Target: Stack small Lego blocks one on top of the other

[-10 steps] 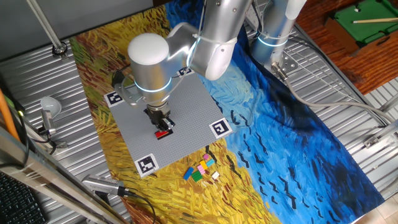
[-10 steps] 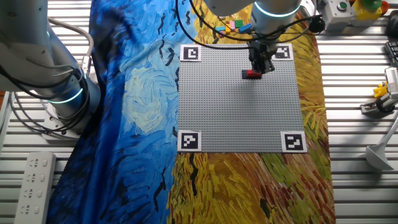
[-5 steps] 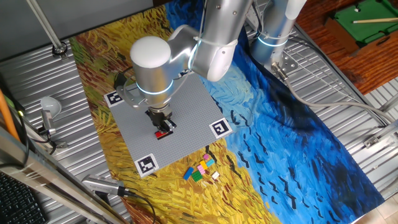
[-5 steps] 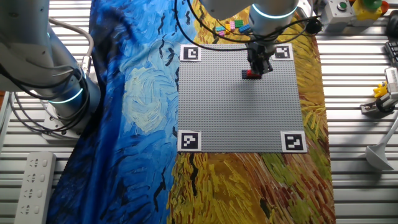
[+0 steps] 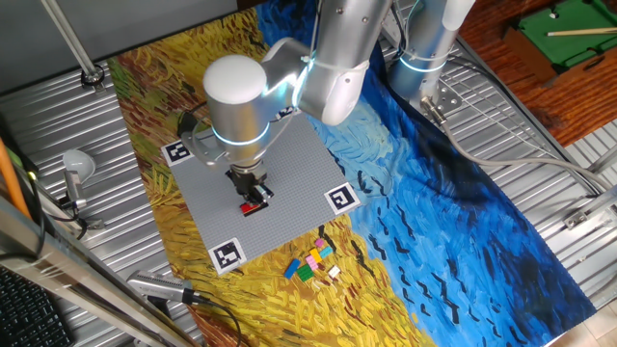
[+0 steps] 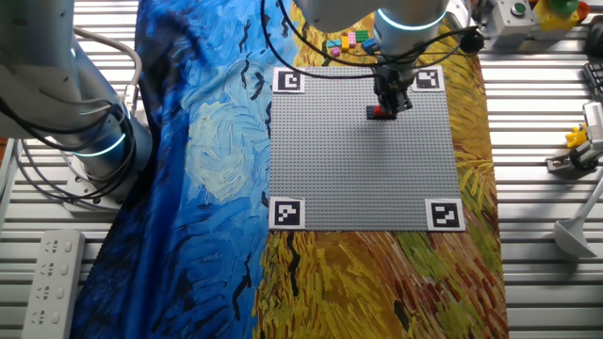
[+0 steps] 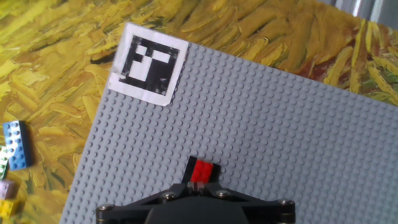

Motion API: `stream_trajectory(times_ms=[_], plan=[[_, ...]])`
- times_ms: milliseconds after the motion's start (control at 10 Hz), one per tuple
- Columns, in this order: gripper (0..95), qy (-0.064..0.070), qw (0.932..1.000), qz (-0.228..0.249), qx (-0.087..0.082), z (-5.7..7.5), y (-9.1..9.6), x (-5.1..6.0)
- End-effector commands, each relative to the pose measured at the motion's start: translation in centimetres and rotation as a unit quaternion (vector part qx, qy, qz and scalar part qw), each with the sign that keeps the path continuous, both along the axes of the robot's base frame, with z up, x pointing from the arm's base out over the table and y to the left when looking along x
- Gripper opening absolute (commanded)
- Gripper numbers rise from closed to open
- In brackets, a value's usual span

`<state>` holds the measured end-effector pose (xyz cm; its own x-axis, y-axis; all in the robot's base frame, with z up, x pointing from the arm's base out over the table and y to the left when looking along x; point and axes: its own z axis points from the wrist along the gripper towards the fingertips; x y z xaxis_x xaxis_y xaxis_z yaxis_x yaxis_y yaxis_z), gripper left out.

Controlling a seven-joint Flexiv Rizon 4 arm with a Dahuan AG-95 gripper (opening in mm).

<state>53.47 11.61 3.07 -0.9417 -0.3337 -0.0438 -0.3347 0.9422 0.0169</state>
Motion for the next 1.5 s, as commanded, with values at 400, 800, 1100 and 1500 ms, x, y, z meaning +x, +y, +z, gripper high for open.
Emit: stream_trajectory(times_ms=[400,800,1100,1500], plan=[[0.0,0.014,0.9995,0.028,-0.003,3.1,-0.6,-0.6],[0.0,0.019,0.9994,0.027,-0.011,3.1,-0.6,-0.6],[0.0,0.017,0.9992,0.031,-0.018,3.1,-0.6,-0.6],[0.0,0.017,0.9991,0.036,-0.013,3.4,-0.6,-0.7]])
